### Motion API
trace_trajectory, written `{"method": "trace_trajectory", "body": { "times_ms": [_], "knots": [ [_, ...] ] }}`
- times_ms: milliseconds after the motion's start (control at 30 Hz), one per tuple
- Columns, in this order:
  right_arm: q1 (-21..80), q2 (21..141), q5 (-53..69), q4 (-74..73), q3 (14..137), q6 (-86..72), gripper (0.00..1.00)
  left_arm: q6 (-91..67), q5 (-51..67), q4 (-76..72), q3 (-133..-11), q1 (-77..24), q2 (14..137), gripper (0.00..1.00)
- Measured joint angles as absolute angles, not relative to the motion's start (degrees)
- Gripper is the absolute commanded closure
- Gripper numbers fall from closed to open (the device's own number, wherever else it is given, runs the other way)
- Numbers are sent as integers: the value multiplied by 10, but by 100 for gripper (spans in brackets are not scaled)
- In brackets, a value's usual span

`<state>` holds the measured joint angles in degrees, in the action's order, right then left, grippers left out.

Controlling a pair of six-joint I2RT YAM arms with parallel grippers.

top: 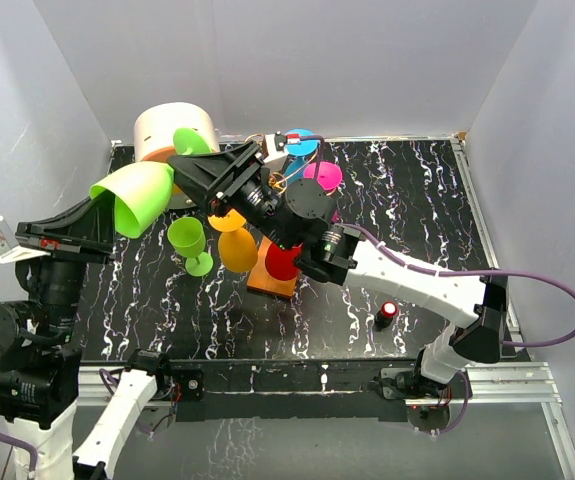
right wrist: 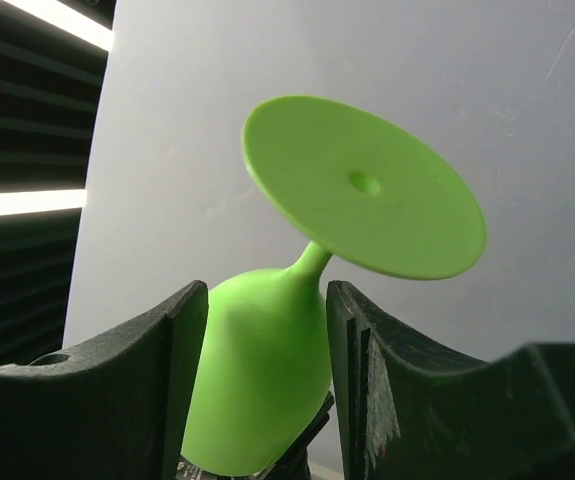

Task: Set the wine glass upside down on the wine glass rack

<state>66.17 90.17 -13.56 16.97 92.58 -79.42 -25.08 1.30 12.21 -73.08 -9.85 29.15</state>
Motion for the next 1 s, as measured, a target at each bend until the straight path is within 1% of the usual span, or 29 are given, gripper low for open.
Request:
{"method": "trace_trajectory", "body": {
  "times_ms": [133,267,467,567,700,733,767,833,867,900,1000],
  "knots": [
    [662,908,-133,170,926,-801,55,-245,27,103,-723,-98,283,100],
    [662,915,-132,171,927,-812,61,-235,32,95,-716,-98,274,100],
    [662,919,-131,176,931,-817,66,-224,50,86,-702,-98,262,100],
    [662,924,-129,180,934,-818,73,-217,56,81,-694,-98,254,100],
    [662,927,-127,190,936,-825,95,-208,57,82,-688,-96,243,100],
    [662,927,-127,195,937,-826,97,-206,58,82,-687,-96,240,100],
    [662,927,-126,198,938,-825,100,-206,59,82,-687,-96,238,97],
    [662,927,-125,204,940,-825,100,-204,61,83,-687,-96,235,90],
    [662,927,-125,207,940,-824,100,-203,62,84,-687,-96,234,83],
    [662,927,-125,210,940,-821,100,-201,62,86,-687,-96,232,75],
    [663,927,-125,210,940,-808,100,-197,64,97,-687,-96,230,59]
  ]
}}
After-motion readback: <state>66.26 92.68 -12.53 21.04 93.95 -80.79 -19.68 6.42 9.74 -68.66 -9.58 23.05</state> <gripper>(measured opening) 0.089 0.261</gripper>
